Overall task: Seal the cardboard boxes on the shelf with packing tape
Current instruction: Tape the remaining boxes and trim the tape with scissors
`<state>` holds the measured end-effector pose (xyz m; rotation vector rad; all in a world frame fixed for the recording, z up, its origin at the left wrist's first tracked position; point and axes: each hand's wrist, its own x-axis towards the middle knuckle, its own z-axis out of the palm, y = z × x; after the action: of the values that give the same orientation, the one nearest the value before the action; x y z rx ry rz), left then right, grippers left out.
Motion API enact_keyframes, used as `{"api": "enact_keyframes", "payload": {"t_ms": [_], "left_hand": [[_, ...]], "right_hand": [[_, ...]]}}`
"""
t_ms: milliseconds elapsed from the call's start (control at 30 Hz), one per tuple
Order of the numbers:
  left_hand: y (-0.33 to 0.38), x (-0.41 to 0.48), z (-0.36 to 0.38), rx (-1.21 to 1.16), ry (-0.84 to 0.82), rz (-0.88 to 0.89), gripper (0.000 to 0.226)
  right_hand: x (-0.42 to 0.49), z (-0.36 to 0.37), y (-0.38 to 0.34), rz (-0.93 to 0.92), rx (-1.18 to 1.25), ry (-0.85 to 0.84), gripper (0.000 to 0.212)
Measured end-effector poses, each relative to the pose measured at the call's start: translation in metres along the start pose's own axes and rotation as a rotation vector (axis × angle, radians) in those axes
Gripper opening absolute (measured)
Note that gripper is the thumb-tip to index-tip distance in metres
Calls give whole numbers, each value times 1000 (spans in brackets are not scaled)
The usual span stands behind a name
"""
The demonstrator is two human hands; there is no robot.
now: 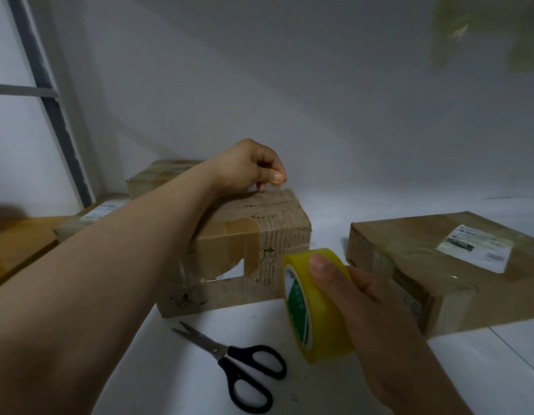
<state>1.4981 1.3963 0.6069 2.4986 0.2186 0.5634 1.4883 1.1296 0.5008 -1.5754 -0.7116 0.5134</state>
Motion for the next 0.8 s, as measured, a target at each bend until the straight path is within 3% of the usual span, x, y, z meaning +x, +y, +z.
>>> {"api": "enact_keyframes", "payload": {"t_ms": [300,700,800], "left_hand": [[-1,-1,0,-1,19,-25,8],[-2,-1,6,64,0,-139,4],[2,-1,7,38,-28,-192,18]], "right_hand": [[-1,0,1,-10,-53,22,92],[-1,3,-1,4,-61,43,80],[0,4,2,1,-61,70,75]]}}
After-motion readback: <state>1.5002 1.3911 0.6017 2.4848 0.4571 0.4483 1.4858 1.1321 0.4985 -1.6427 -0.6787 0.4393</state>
